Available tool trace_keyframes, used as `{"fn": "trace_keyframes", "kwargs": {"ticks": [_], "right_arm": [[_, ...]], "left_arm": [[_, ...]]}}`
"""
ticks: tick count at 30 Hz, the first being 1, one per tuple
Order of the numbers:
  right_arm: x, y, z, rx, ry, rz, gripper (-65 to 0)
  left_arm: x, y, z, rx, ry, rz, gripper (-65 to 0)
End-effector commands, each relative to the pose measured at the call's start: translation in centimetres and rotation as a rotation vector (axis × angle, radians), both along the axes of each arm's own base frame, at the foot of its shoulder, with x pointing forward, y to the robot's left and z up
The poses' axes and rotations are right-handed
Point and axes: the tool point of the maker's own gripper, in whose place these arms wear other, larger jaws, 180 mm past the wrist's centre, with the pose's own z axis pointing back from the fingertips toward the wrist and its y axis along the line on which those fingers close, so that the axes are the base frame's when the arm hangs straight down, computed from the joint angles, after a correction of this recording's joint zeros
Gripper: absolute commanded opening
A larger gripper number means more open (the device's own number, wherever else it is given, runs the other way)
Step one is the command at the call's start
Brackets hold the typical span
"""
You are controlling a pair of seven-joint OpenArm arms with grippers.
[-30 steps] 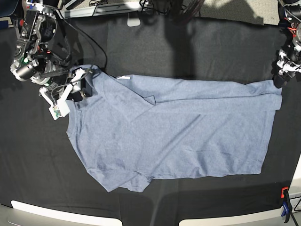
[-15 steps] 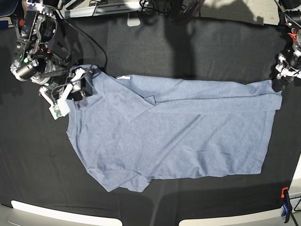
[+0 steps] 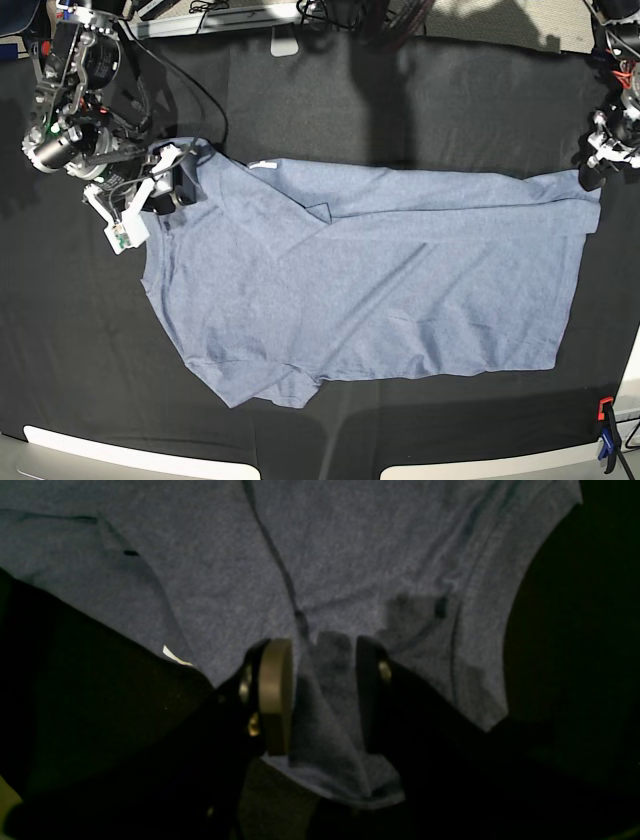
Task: Layout the t-shirt on the table in an organized manner, then fold the t-shirt properly
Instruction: 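Grasp the collar corner with the right gripper while the left holds the shoulder, then pull both shoulder corners apart to unfold and spread the shirt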
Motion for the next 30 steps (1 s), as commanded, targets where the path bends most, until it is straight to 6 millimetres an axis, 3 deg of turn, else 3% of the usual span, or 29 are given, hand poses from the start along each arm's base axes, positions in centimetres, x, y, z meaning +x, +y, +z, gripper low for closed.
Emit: {"fn": "trace_keyframes", "kwargs": {"ticks": [1, 10, 15, 21, 26, 30], "right_arm": [[0.7, -0.1, 1.2, 0.005, -0.046, 0.006, -44.4], [0.4, -0.1, 0.9, 0.003, -0.027, 0.008, -44.4], [0.0, -0.7, 1.6, 0.085, -0.044, -0.032, -44.4], [-2.4, -5.8, 2.6, 0.152, -0.050, -0.207, -44.4], [-5.9, -10.7, 2.5, 0.139, -0.032, -0.382, -43.8], [-8.3, -11.4, 1.3, 0.149, 0.001, -0.455, -36.9]], "left_arm": [[0.9, 0.9, 1.6, 0.017, -0.056, 0.006, -65.0], [0.9, 0.9, 1.6, 0.017, -0.055, 0.005, -65.0], [0.8, 0.9, 1.5, 0.017, -0.052, 0.005, -65.0], [0.8, 0.9, 1.5, 0.017, -0.052, 0.005, -65.0], [0.7, 0.9, 1.5, 0.017, -0.051, 0.005, -65.0], [0.7, 0.9, 1.5, 0.017, -0.051, 0.005, -65.0]]}}
